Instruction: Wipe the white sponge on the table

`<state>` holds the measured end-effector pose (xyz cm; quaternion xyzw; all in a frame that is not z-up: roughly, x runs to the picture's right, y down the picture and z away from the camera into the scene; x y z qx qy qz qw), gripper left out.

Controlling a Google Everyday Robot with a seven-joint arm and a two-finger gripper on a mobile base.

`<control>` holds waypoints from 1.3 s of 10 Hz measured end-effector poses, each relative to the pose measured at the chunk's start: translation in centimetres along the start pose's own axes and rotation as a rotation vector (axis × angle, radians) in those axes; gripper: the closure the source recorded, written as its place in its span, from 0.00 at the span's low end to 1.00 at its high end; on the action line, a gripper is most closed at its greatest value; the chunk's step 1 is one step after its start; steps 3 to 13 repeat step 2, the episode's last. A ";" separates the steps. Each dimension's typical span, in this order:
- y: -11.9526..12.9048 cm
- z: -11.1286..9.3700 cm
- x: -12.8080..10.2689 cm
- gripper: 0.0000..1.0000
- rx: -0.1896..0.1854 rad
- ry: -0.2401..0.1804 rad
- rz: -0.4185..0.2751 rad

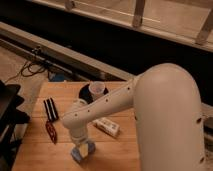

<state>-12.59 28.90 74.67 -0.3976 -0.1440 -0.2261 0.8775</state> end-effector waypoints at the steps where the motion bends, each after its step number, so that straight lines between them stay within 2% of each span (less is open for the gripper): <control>1: -1.0 -0.2 1.1 0.94 0.001 0.005 0.012; 2: -2.5 -0.5 2.4 0.94 0.004 0.012 0.021; 13: -2.5 -0.5 2.4 0.94 0.004 0.012 0.021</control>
